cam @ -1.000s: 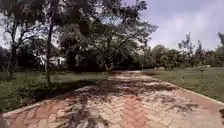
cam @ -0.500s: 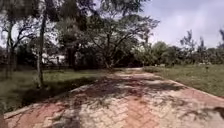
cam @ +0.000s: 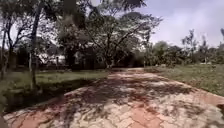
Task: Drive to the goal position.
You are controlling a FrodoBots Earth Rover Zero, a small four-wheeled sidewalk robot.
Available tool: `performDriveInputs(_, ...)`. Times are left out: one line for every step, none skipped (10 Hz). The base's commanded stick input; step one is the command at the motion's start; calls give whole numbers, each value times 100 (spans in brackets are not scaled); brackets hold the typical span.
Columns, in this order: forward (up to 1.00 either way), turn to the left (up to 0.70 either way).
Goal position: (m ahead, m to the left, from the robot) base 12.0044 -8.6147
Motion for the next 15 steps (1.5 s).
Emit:
performDriveInputs(70, 0)
performDriveInputs(70, 0)
performDriveInputs(70, 0)
performDriveInputs(70, 0)
performDriveInputs(70, 0)
performDriveInputs(70, 0)
performDriveInputs(70, 0)
performDriveInputs(70, 0)
performDriveInputs(70, 0)
performDriveInputs(70, 0)
performDriveInputs(70, 0)
performDriveInputs(70, -22)
performDriveInputs(70, -35)
performDriveInputs(70, -35)
performDriveInputs(70, -35)
